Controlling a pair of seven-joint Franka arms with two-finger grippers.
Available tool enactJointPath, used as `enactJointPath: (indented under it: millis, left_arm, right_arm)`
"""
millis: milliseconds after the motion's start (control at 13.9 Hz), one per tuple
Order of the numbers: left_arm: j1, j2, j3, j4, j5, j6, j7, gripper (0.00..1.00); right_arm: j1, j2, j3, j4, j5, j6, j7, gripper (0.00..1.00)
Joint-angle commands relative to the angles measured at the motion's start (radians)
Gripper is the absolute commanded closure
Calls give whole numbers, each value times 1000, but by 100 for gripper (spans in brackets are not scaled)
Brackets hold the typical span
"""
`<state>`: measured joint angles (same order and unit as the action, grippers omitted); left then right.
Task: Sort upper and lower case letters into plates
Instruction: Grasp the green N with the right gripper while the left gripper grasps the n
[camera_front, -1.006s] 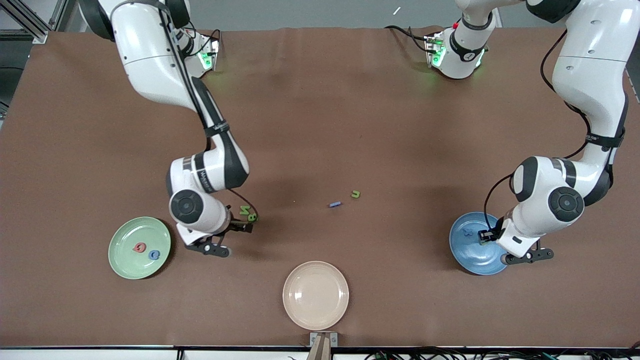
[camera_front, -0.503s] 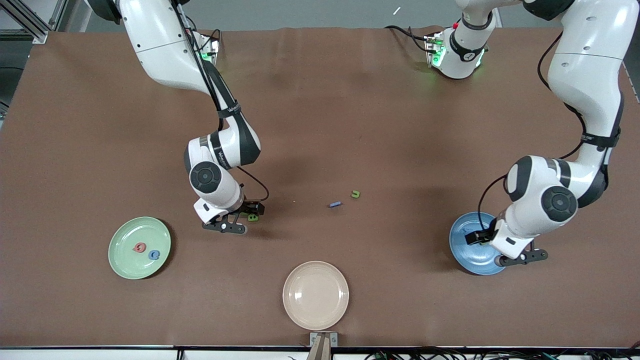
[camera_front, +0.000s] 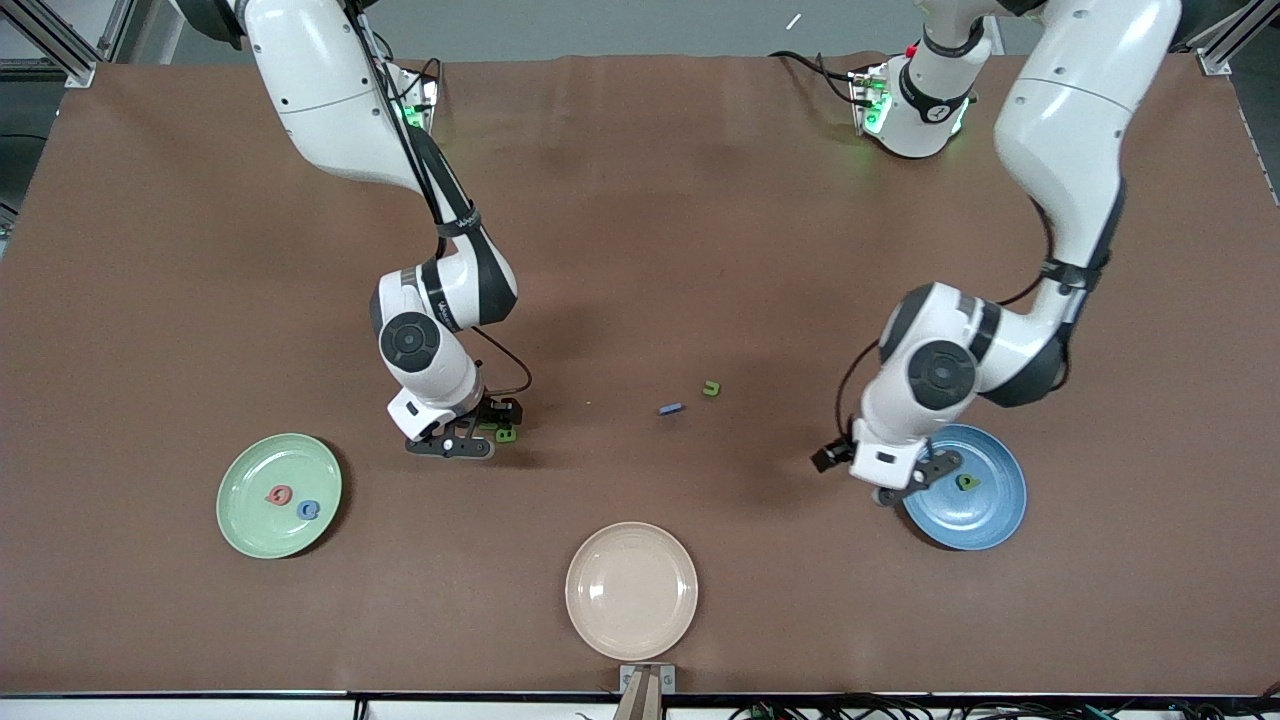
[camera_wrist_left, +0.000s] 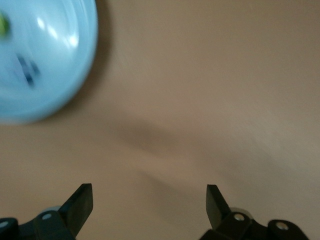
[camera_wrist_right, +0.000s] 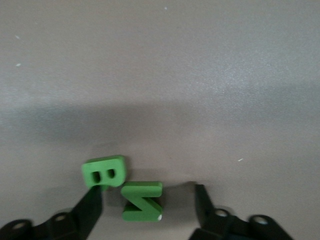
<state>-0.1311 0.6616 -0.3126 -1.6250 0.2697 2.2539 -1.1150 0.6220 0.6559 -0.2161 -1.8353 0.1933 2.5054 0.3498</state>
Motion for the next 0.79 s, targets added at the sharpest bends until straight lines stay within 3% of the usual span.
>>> enactJointPath:
  millis: [0, 144, 359, 431, 647, 718]
  left_arm:
    - [-85, 38, 6, 46, -18, -11, -233, 0]
    - [-146, 56, 6, 69, -29, -11, -351, 1]
    - [-195, 85, 7, 71, -41, -11, -537, 3]
    - [-209, 99, 7, 70, -41, -11, -592, 5]
    - [-222, 133, 7, 71, -41, -10, -675, 12]
    - [-228, 138, 7, 70, -41, -2, -687, 14]
  right_arm:
    - [12, -35, -6, -44, 11, 6, -14, 50]
    - [13, -35, -6, -44, 11, 4, -14, 64]
    - [13, -35, -6, -44, 11, 3, -5, 61]
    - [13, -36, -6, -44, 11, 0, 1, 58]
    - [10, -53, -6, -39, 11, -42, -3, 27]
    - [12, -56, -6, -39, 11, -48, 1, 23]
